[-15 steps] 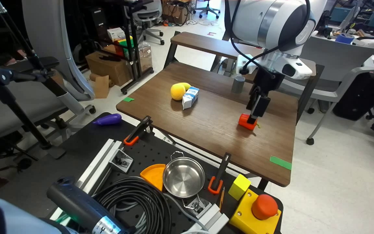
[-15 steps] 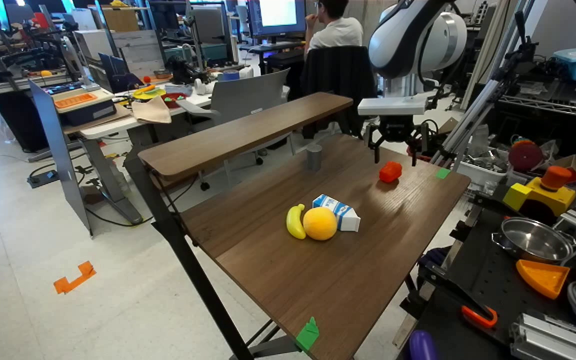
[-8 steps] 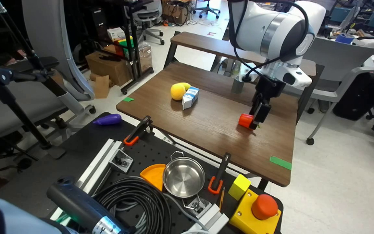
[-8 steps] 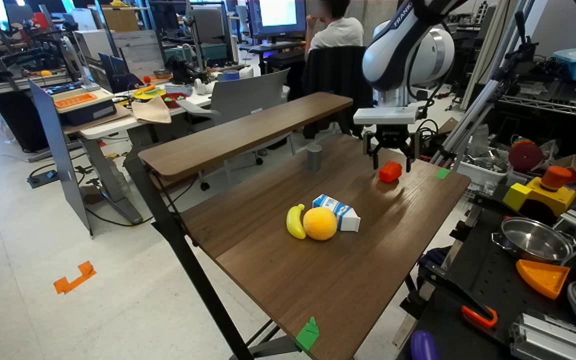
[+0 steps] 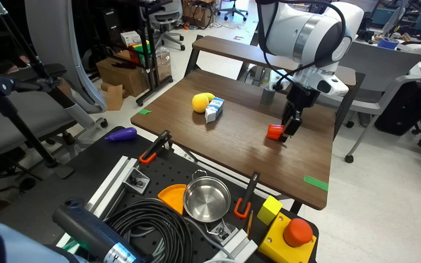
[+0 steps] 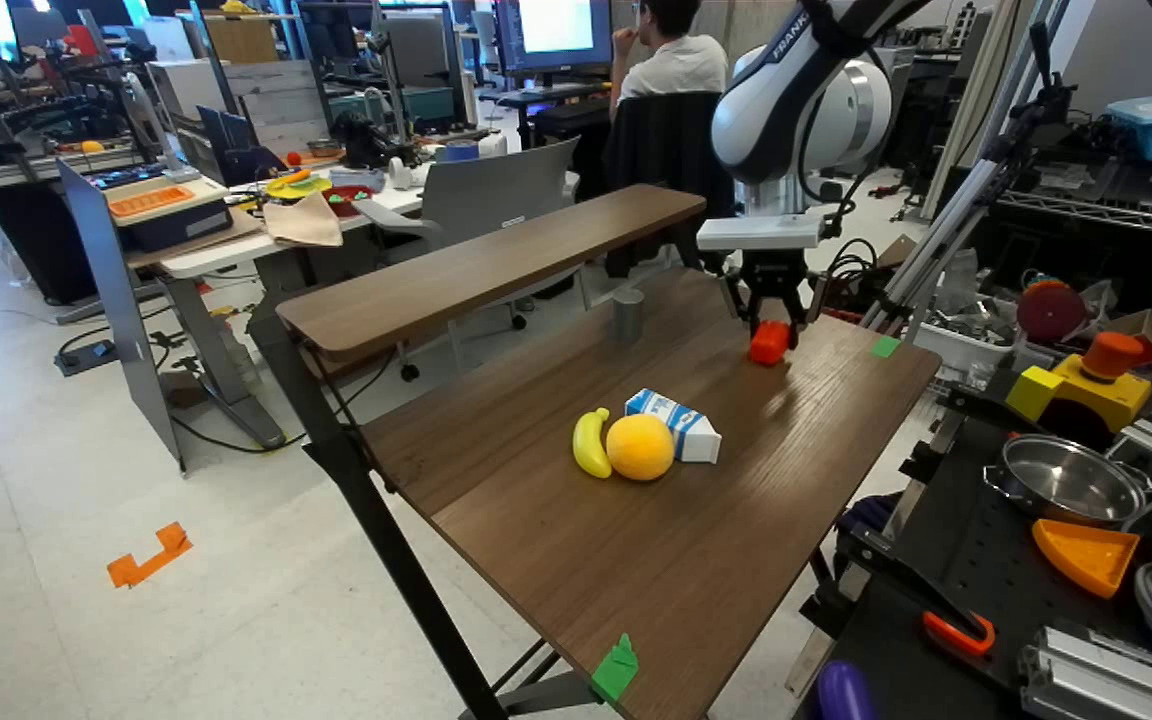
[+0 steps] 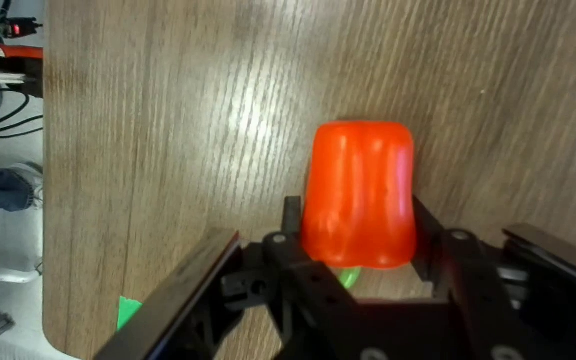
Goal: Move the orange pepper to the left
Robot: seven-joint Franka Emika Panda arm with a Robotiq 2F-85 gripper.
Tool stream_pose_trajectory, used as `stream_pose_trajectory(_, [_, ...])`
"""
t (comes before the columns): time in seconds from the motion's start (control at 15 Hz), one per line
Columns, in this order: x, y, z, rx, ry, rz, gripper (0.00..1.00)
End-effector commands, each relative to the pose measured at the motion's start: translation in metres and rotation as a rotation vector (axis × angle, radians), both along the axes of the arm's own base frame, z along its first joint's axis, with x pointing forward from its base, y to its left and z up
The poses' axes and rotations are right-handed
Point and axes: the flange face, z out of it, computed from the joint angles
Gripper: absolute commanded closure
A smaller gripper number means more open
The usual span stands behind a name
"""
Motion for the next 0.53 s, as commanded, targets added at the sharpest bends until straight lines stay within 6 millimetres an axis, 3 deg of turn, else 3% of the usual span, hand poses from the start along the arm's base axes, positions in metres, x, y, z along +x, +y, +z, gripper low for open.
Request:
stream_pose_trajectory(0.0, [-0.005, 0.009, 0.018, 0.035, 0.025, 0.063, 0.75])
stream_pose_trajectory(0.47, [0.001, 0.046, 0.056, -0.002, -0.029, 0.262, 0.75])
